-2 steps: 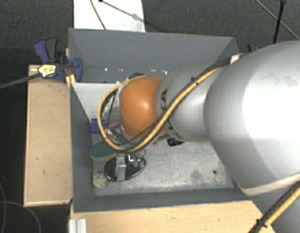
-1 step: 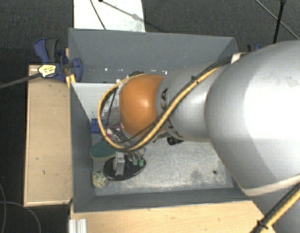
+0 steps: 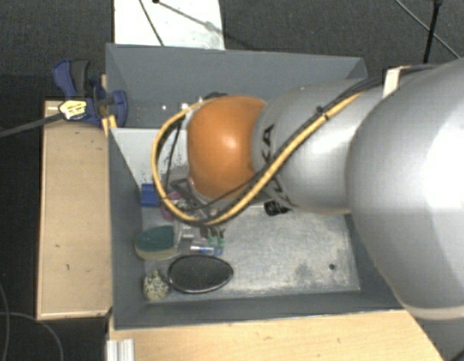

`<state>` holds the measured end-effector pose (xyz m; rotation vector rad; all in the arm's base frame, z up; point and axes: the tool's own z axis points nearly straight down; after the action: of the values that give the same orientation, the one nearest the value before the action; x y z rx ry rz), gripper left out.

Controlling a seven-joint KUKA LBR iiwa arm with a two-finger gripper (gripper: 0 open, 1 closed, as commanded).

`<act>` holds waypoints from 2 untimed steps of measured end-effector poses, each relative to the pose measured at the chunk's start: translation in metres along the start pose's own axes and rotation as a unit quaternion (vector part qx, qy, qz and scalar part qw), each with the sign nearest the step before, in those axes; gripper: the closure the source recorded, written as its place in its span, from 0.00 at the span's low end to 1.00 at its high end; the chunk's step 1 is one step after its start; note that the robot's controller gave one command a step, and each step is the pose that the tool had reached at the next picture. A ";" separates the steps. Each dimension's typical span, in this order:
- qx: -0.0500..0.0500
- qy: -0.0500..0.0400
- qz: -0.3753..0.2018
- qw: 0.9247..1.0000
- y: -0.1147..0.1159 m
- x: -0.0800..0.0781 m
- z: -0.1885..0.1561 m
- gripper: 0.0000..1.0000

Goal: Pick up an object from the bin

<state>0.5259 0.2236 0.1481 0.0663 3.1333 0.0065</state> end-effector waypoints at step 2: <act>0.002 0.003 0.102 0.995 -0.064 0.008 0.008 0.00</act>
Offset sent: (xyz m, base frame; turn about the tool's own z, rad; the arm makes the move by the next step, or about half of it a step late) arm -0.0111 -0.0638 -0.0088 0.2047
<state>0.5153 0.1597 0.1396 0.3871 3.1165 0.0012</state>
